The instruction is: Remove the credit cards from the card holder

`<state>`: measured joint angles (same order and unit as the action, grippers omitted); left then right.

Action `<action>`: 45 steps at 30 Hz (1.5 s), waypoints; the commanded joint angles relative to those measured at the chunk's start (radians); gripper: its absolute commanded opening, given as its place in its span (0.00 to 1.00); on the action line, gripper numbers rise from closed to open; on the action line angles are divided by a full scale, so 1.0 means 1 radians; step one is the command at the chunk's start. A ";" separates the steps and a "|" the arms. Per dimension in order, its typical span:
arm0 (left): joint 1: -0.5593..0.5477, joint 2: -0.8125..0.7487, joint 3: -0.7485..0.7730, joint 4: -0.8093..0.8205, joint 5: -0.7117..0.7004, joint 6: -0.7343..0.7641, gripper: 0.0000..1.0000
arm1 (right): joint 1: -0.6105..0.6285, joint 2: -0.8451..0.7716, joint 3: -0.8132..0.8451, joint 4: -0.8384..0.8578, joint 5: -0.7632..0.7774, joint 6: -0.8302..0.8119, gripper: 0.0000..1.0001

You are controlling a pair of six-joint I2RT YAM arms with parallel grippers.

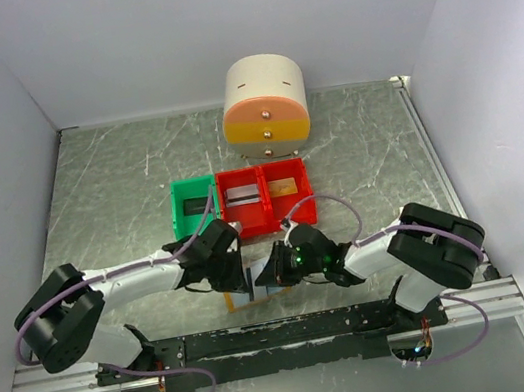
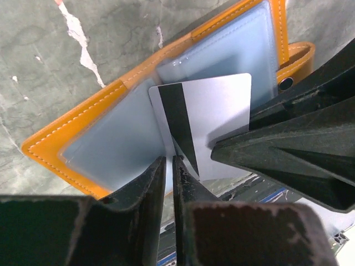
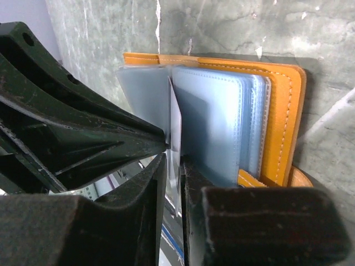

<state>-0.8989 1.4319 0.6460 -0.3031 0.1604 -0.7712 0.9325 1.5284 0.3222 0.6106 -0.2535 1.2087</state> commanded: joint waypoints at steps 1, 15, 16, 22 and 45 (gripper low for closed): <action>-0.031 0.032 -0.019 -0.007 -0.042 -0.018 0.22 | 0.010 0.007 0.009 0.034 -0.014 -0.004 0.13; -0.034 -0.118 -0.018 -0.098 -0.139 -0.021 0.27 | -0.011 -0.552 0.071 -0.640 0.373 -0.223 0.00; -0.034 -0.140 -0.019 -0.101 -0.137 -0.020 0.27 | -0.011 -0.599 0.074 -0.670 0.379 -0.252 0.00; -0.032 -0.210 0.044 -0.155 -0.177 0.006 0.43 | -0.007 -0.741 0.080 -0.713 0.306 -0.386 0.00; 0.492 -0.520 0.319 -0.487 -0.444 0.262 0.87 | 0.203 -0.404 0.411 -0.573 0.762 -1.398 0.00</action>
<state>-0.4129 0.9920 0.9417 -0.7479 -0.1421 -0.5293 1.2045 1.0622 0.6624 -0.0017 0.4858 0.0456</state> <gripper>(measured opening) 0.865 0.007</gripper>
